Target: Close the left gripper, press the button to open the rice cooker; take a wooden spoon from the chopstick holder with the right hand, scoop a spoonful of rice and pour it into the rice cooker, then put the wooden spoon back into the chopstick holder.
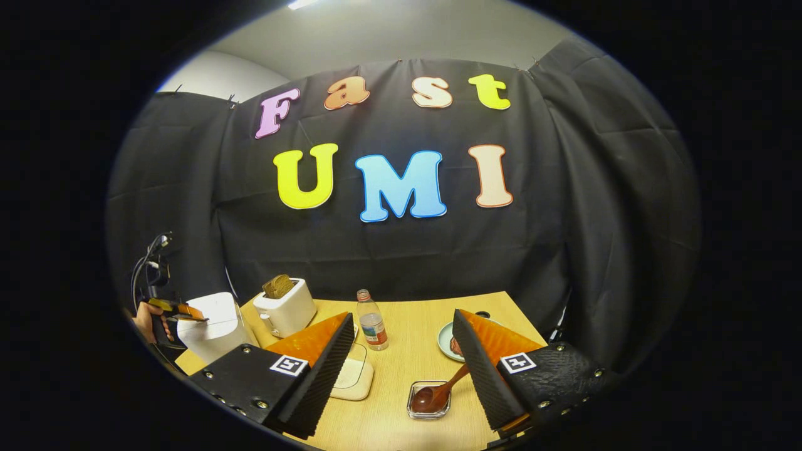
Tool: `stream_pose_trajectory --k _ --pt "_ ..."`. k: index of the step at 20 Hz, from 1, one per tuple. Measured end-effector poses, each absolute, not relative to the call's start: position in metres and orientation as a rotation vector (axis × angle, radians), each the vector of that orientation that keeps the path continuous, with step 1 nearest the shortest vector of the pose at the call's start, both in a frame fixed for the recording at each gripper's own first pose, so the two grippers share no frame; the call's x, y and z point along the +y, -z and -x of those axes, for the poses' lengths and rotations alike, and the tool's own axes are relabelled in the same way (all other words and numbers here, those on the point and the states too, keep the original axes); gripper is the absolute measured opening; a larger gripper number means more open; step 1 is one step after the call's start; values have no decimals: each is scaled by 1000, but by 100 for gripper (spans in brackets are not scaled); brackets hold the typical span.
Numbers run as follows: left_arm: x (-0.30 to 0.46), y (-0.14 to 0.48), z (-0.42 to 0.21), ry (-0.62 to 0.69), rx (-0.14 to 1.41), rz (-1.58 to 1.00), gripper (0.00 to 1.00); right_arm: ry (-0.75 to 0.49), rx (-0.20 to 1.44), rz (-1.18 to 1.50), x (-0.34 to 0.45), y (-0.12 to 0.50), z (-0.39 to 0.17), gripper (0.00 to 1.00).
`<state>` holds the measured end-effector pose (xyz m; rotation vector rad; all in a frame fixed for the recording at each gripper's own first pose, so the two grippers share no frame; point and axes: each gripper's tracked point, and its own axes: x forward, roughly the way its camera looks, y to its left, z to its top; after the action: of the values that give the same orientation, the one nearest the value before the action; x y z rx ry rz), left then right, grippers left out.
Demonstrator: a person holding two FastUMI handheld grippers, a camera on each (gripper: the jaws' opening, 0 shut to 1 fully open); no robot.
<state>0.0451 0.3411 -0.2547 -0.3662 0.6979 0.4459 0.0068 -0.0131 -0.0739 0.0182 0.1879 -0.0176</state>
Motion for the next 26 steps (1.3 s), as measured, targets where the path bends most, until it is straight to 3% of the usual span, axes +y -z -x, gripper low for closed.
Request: stream_pose_trajectory --k 8,14,17,18,19,24,26 --pt "346 256 -52 -454 749 358 8 25 187 -48 -15 76 -10 96" --pt "379 133 -67 -541 427 152 10 24 170 -37 -22 72 -11 96" --pt "345 78 -67 -475 296 129 17 19 144 -32 -28 66 -12 96" --pt "333 62 -62 -461 244 108 27 17 136 -31 -31 64 -13 96" --pt "320 46 -58 -444 187 79 30 17 131 -27 -36 65 -13 96" --pt "218 -21 -32 -302 -36 -83 99 21 205 -48 -66 98 -29 96" --pt "181 -33 -15 -237 -107 -108 100 45 252 -83 -83 121 -35 96"
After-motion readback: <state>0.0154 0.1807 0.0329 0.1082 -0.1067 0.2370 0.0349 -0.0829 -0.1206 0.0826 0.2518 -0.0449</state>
